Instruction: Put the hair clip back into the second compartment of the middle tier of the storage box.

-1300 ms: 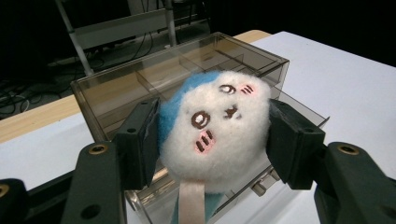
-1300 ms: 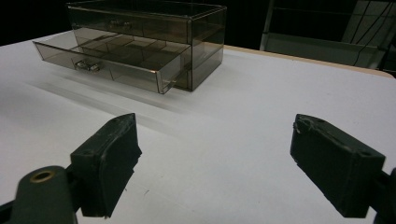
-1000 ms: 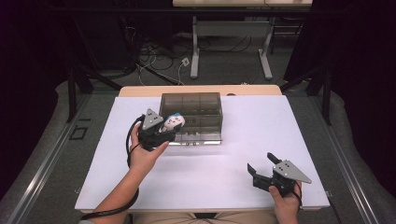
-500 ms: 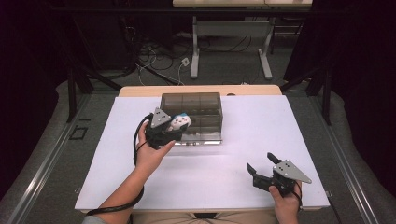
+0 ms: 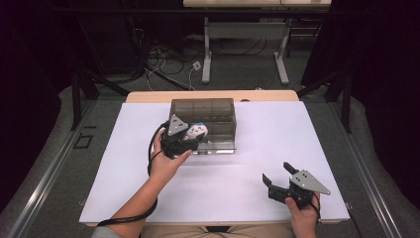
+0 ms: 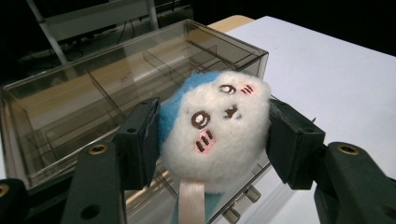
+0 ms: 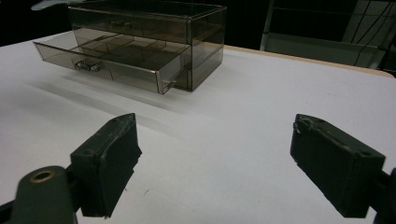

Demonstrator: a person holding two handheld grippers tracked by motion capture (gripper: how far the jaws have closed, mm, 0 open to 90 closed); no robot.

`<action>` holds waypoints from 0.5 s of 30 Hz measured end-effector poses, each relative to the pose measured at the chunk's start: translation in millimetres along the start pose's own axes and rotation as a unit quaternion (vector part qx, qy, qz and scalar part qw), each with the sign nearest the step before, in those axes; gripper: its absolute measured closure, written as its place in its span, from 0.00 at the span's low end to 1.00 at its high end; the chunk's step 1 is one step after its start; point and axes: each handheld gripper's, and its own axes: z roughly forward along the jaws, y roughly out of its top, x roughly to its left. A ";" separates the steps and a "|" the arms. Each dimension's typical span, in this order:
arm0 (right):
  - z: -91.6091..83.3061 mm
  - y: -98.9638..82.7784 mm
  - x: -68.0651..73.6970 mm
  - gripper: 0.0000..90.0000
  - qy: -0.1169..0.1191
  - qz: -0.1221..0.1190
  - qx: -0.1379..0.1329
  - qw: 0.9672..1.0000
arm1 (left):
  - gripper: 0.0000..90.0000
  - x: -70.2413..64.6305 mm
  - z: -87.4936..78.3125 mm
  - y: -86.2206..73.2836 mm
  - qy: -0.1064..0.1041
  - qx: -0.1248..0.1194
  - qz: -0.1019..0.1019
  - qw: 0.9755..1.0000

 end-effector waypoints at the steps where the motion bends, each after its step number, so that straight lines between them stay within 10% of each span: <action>1: -0.2 0.1 -0.1 0.16 0.000 0.000 0.001 1.000 | 0.45 -0.6 1.2 -0.5 0.002 0.001 -0.001 1.000; 15: -0.4 0.1 -0.4 0.16 0.000 -0.001 0.000 1.000 | 0.44 -1.1 13.5 -6.7 -0.001 0.021 0.000 1.000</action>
